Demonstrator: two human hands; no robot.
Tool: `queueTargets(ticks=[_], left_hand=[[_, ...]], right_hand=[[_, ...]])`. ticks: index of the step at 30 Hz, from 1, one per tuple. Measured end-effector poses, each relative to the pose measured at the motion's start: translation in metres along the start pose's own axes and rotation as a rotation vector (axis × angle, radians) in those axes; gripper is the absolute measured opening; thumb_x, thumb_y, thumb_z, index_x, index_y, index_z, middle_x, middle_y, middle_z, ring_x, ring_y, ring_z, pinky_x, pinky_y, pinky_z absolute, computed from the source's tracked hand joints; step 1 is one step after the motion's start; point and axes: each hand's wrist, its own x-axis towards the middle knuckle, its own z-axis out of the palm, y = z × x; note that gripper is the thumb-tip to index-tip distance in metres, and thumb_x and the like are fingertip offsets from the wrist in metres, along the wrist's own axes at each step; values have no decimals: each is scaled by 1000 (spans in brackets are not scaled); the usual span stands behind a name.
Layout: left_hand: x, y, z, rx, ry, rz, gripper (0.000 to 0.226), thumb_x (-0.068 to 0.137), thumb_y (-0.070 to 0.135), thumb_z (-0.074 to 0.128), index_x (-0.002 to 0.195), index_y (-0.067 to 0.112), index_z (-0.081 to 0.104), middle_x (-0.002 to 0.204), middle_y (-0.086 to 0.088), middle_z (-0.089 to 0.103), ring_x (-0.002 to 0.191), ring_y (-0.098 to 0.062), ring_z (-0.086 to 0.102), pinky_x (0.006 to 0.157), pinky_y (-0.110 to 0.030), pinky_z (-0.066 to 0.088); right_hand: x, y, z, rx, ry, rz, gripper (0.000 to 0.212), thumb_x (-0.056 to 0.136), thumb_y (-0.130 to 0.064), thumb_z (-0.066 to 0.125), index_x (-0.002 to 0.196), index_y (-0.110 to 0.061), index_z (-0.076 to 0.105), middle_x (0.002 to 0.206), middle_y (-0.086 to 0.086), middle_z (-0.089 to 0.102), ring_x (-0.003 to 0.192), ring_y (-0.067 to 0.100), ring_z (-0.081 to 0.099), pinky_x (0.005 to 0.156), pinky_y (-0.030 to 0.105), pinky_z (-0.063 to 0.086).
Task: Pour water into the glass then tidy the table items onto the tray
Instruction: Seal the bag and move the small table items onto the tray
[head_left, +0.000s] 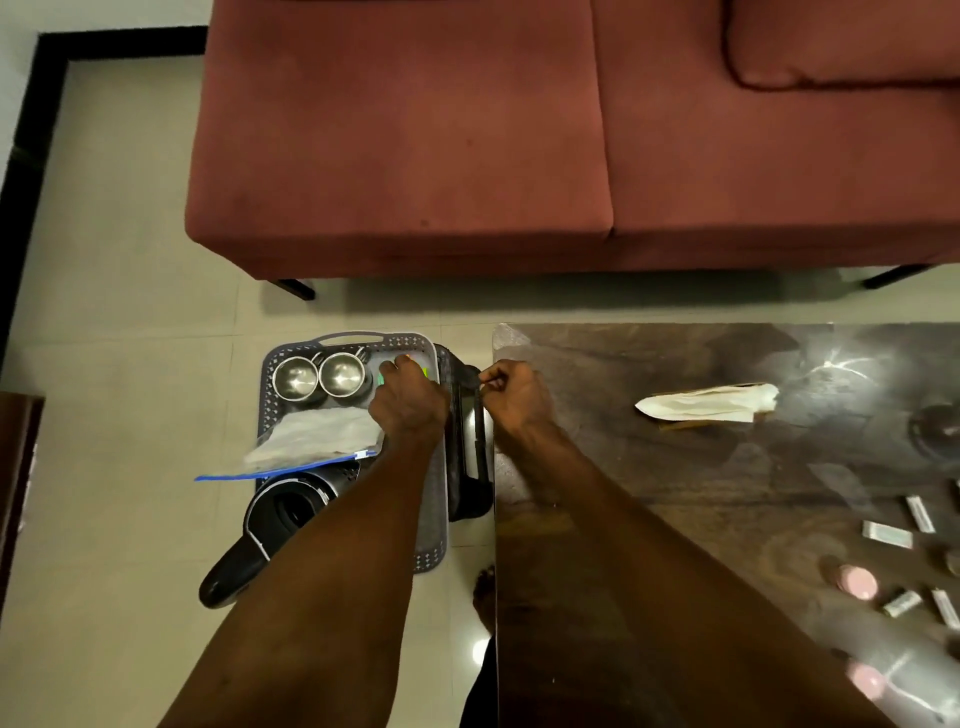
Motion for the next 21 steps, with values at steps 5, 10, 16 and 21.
queueTargets(ticks=[5,10,16,21], left_hand=[[-52,42,-1,-22,24,216,44,88,27,58,125,6,48,126,-15,49,109,-34,57,86,-43,50],[-127,87,36,-37,-123,398,34,90,25,56,120,10,53,126,-12,49,110,-34,56,88,-42,47],[-222,136,102,-71,-283,467,30,89,27,62,116,15,55,122,-10,56,109,-33,58,85,-40,47],[-298,175,150,-23,-365,490,28,88,29,66,110,14,59,114,-11,63,105,-33,60,76,-35,42]], right_hand=[[-24,21,-50,98,118,40,15,83,-17,61,90,-26,71,92,-6,73,84,15,68,78,36,60],[-70,75,-118,125,237,143,17,80,-16,64,93,-21,73,95,-3,74,89,16,68,80,24,53],[-136,170,-193,182,308,315,19,80,-19,63,98,-18,71,102,7,73,100,28,68,88,31,52],[-185,241,-249,203,370,430,15,77,-21,63,92,-22,68,96,4,73,89,21,66,77,22,46]])
